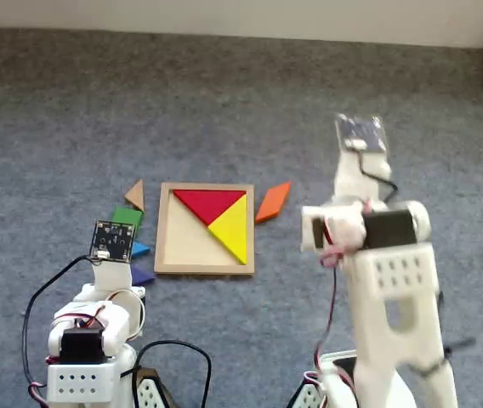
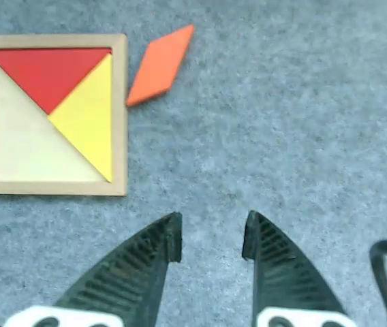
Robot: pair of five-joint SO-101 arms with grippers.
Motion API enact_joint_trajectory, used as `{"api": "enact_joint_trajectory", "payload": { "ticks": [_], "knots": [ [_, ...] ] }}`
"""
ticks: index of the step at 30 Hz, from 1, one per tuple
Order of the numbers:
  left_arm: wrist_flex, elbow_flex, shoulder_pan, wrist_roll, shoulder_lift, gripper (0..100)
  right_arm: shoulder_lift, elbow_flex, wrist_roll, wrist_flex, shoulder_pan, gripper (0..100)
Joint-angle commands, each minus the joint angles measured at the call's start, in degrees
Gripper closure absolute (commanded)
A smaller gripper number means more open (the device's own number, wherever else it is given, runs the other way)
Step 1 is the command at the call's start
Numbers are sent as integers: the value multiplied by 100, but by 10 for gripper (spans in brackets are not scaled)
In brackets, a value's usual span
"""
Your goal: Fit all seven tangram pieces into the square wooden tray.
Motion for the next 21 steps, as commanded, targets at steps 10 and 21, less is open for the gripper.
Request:
{"api": "enact_joint_trajectory", "payload": {
  "ticks": [10, 21],
  "knots": [
    [18, 110, -57, 44, -145, 994, -3046, 2809, 53, -884, 1103, 842],
    [26, -857, -356, 18, -154, 993, -4207, 5147, 607, -2404, 1112, 842]
  ]
}}
